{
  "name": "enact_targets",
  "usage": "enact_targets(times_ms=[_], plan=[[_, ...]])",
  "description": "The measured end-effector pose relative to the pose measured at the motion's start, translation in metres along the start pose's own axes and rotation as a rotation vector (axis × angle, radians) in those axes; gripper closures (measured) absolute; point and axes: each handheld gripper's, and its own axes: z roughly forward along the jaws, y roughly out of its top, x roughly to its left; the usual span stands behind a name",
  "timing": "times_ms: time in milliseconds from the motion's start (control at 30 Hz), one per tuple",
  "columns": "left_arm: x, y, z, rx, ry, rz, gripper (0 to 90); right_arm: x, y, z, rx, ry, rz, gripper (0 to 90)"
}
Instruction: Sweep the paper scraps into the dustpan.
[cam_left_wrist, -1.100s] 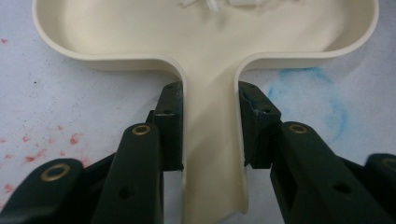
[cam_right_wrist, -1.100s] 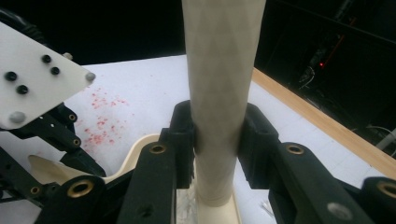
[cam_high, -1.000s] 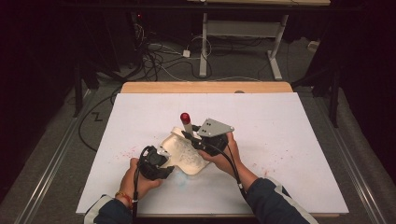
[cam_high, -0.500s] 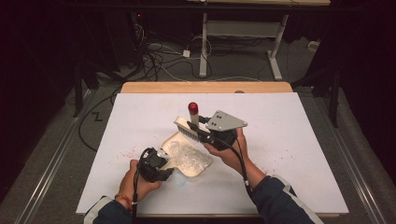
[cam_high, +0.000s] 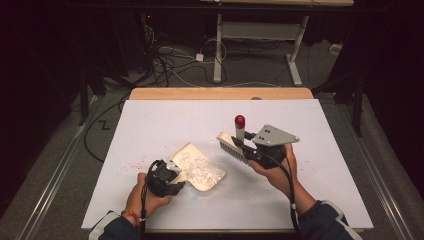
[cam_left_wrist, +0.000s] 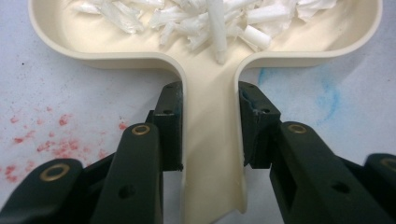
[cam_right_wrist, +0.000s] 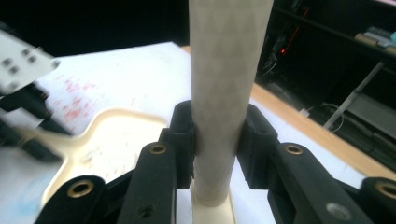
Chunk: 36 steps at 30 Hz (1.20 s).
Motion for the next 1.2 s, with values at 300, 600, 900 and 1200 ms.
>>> enact_targets(times_ms=[300,600,900,1200], plan=[[-0.002,0.001,0.000,0.001,0.011,-0.006,63.0,0.018,-0.017,-0.023,0.076,0.059,-0.015,71.0],[-0.001,0.003,0.000,0.010,0.011,-0.002,63.0,0.044,-0.008,0.000,0.075,0.104,-0.032,71.1],[0.002,0.000,-0.002,0.003,0.017,-0.017,63.0,0.058,0.009,0.018,0.051,0.156,-0.033,71.1],[0.007,-0.003,-0.005,0.001,0.012,-0.027,63.0,0.041,0.022,0.015,0.020,0.161,-0.001,71.0]])
